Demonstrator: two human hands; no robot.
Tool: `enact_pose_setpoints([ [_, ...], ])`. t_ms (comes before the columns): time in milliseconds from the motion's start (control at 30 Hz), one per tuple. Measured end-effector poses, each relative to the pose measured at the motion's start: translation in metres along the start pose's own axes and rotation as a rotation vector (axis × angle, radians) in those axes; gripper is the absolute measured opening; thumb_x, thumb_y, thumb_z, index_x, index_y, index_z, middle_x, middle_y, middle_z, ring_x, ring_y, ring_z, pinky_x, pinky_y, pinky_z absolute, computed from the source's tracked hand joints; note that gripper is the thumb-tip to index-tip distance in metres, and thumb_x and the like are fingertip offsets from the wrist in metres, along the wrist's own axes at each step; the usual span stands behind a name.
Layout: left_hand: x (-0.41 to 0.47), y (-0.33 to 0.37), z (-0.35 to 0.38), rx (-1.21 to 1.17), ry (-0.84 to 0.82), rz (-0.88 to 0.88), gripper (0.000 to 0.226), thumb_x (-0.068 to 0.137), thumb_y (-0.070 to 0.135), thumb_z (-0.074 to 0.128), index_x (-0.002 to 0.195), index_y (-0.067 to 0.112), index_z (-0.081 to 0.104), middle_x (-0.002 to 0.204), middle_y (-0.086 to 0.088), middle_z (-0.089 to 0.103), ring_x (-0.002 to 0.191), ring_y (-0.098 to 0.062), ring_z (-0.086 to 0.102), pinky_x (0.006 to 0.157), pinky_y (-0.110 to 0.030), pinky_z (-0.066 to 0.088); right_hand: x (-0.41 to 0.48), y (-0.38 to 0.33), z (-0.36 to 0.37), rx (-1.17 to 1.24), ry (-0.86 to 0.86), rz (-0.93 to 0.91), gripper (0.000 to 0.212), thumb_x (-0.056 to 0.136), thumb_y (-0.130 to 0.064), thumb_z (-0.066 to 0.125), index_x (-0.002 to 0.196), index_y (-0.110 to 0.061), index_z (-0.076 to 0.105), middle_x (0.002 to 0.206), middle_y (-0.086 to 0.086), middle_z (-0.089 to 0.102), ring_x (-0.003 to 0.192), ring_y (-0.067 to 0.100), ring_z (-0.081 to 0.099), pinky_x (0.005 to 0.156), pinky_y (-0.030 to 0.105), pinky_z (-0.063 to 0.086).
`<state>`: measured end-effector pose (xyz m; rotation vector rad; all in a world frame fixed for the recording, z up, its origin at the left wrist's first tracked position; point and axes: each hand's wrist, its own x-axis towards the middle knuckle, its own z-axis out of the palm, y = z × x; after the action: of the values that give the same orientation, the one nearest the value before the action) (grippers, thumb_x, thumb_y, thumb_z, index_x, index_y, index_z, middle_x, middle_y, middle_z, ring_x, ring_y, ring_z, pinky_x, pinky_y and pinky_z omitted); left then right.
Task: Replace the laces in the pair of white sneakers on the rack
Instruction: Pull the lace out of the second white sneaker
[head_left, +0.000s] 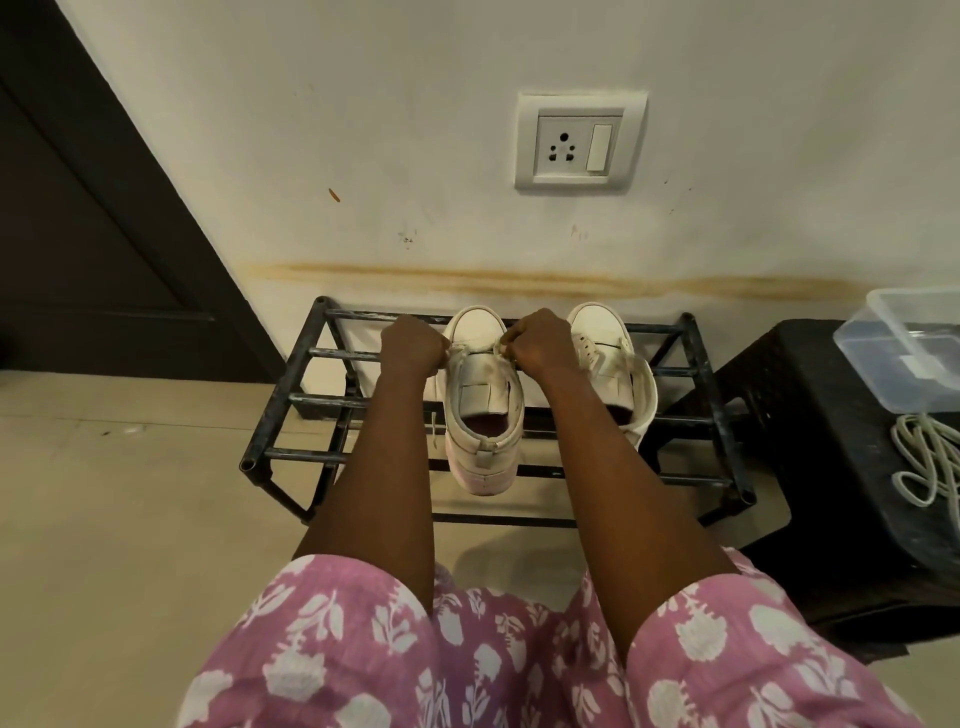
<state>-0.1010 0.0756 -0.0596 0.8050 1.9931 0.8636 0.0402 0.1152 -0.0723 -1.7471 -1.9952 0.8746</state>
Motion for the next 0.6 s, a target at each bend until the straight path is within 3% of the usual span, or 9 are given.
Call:
enact_pose_setpoints([
  [33, -0.001, -0.004, 0.001, 0.088, -0.008, 0.079, 0.033, 0.093, 0.013, 0.054, 0.125, 0.016, 0.061, 0.132, 0.002, 0.058, 0.117, -0.014, 0.055, 0.089, -0.027, 0.045, 0.001, 0.002, 0.002, -0.014, 0.013, 0.005, 0.018, 0.082, -0.005, 0.066, 0.096, 0.004, 0.072, 0.097, 0.020, 0.070, 0.096, 0.031, 0.065, 0.086, 0.040, 0.052],
  [100, 0.006, -0.010, 0.001, 0.137, 0.001, 0.099, 0.032, 0.088, 0.012, 0.059, 0.119, 0.016, 0.066, 0.128, 0.002, 0.061, 0.119, -0.014, 0.055, 0.090, -0.027, 0.044, 0.002, 0.005, 0.005, -0.045, 0.020, 0.006, 0.018, 0.086, -0.009, 0.062, 0.097, 0.002, 0.071, 0.101, 0.018, 0.069, 0.101, 0.031, 0.062, 0.085, 0.036, 0.051],
  [167, 0.005, -0.011, 0.005, 0.179, 0.002, 0.122, 0.022, 0.084, 0.007, 0.063, 0.104, 0.004, 0.070, 0.112, -0.009, 0.069, 0.100, -0.021, 0.066, 0.085, -0.030, 0.051, 0.002, 0.006, 0.008, -0.029, 0.012, -0.007, 0.018, 0.089, -0.009, 0.058, 0.100, 0.000, 0.069, 0.107, 0.015, 0.067, 0.106, 0.030, 0.059, 0.087, 0.037, 0.048],
  [233, 0.005, -0.011, 0.009, 0.146, 0.021, 0.089, 0.016, 0.081, 0.014, 0.071, 0.081, -0.001, 0.067, 0.091, -0.016, 0.070, 0.073, -0.024, 0.066, 0.073, -0.035, 0.056, 0.000, 0.007, 0.009, 0.008, 0.022, -0.009, 0.017, 0.087, -0.007, 0.059, 0.099, -0.002, 0.070, 0.108, 0.014, 0.068, 0.106, 0.029, 0.059, 0.089, 0.037, 0.048],
  [333, 0.002, -0.004, 0.012, 0.122, 0.004, 0.081, 0.042, 0.069, 0.034, 0.082, 0.077, 0.000, 0.060, 0.075, -0.014, 0.062, 0.066, -0.025, 0.061, 0.059, -0.036, 0.055, 0.001, 0.009, 0.007, 0.022, 0.004, 0.027, 0.015, 0.087, -0.007, 0.058, 0.087, 0.000, 0.071, 0.091, 0.015, 0.069, 0.088, 0.027, 0.062, 0.076, 0.034, 0.048],
  [400, 0.000, -0.002, 0.016, 0.185, -0.009, 0.111, 0.044, 0.066, 0.035, 0.084, 0.071, 0.002, 0.055, 0.074, -0.016, 0.063, 0.070, -0.028, 0.063, 0.064, -0.040, 0.057, 0.001, 0.008, 0.007, -0.014, -0.063, 0.043, 0.026, 0.089, -0.006, 0.051, 0.063, -0.004, 0.056, 0.066, 0.010, 0.054, 0.062, 0.019, 0.050, 0.063, 0.032, 0.038],
  [467, -0.002, -0.002, 0.019, 0.231, 0.016, 0.127, 0.040, 0.070, 0.031, 0.082, 0.078, -0.002, 0.060, 0.085, -0.021, 0.066, 0.085, -0.031, 0.066, 0.077, -0.043, 0.057, 0.001, 0.005, 0.008, -0.063, -0.105, 0.036, 0.035, 0.090, -0.007, 0.046, 0.055, -0.011, 0.039, 0.059, 0.003, 0.039, 0.054, 0.015, 0.037, 0.059, 0.031, 0.032],
  [600, 0.003, -0.006, 0.016, 0.201, 0.062, 0.133, 0.035, 0.088, 0.024, 0.061, 0.110, -0.004, 0.064, 0.110, -0.020, 0.066, 0.104, -0.034, 0.062, 0.090, -0.039, 0.052, 0.003, 0.006, 0.007, -0.055, -0.131, 0.043, 0.037, 0.091, -0.005, 0.043, 0.055, -0.010, 0.037, 0.060, 0.003, 0.038, 0.064, 0.021, 0.041, 0.057, 0.029, 0.030],
])
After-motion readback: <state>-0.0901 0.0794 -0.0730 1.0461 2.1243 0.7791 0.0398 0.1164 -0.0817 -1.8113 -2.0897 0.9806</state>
